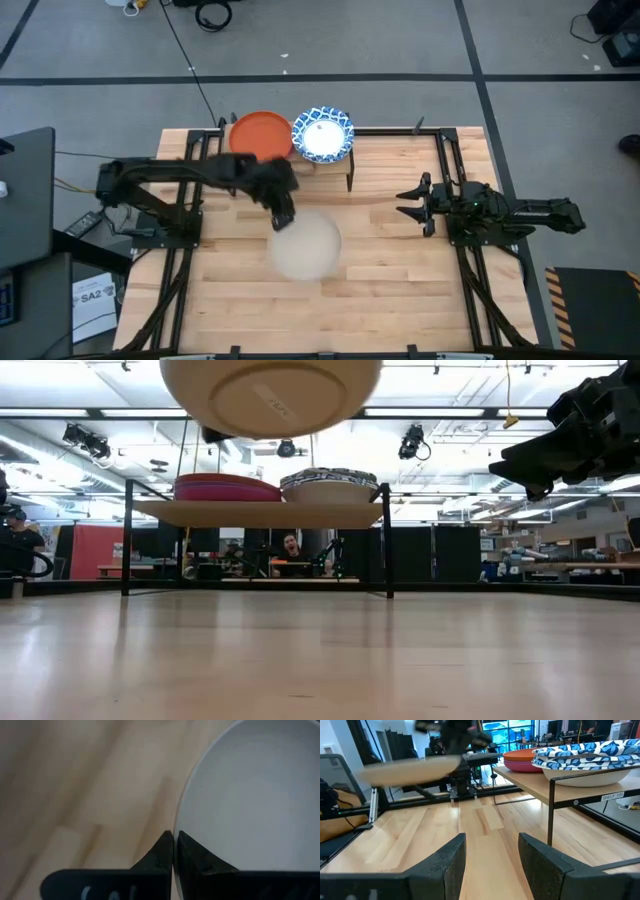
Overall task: Place and stack plates onto a shelf
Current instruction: Stack the brown plate on top of the orange plate on the shelf
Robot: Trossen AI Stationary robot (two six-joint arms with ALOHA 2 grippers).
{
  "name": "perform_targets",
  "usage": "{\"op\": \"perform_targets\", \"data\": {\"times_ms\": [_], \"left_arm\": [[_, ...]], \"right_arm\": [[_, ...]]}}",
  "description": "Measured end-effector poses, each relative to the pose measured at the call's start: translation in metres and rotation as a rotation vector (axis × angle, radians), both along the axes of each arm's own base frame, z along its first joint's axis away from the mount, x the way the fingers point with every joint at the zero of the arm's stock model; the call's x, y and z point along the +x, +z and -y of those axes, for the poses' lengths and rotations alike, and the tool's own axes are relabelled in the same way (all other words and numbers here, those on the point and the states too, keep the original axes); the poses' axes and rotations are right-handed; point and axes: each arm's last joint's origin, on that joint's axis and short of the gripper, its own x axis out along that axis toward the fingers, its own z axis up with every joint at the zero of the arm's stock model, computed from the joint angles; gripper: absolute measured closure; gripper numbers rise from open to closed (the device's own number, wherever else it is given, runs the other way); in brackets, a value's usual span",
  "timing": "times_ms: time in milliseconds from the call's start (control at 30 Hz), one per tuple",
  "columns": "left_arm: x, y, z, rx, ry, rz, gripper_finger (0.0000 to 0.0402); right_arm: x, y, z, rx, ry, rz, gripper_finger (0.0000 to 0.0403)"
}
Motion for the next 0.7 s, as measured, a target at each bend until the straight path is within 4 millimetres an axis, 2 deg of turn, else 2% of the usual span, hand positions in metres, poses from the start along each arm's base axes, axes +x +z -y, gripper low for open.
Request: {"op": "perform_targets", "data": {"times_ms": [133, 333, 467, 700], "left_arm": [[-0.030, 0.024, -0.031, 0.015, 0.119, 0.055, 0.0387], [-0.075, 0.048, -0.074, 0.071, 0.308, 0.131, 0.0387], [-0.101, 0.056, -0.100, 0.107, 0.455, 0.157, 0.0386], [-0.138, 0.058, -0.141, 0.173, 0.681, 0.138, 0.0386]], "right_arm": [[0.000, 0.000, 0.000, 0.000, 0.000, 0.000, 0.0216], [0.000, 0.000, 0.000, 0.000, 0.000, 0.000, 0.0216], [0.000, 0.000, 0.000, 0.000, 0.000, -0.001, 0.0216], [0.000, 0.000, 0.000, 0.000, 0.000, 0.000, 0.0216]]}}
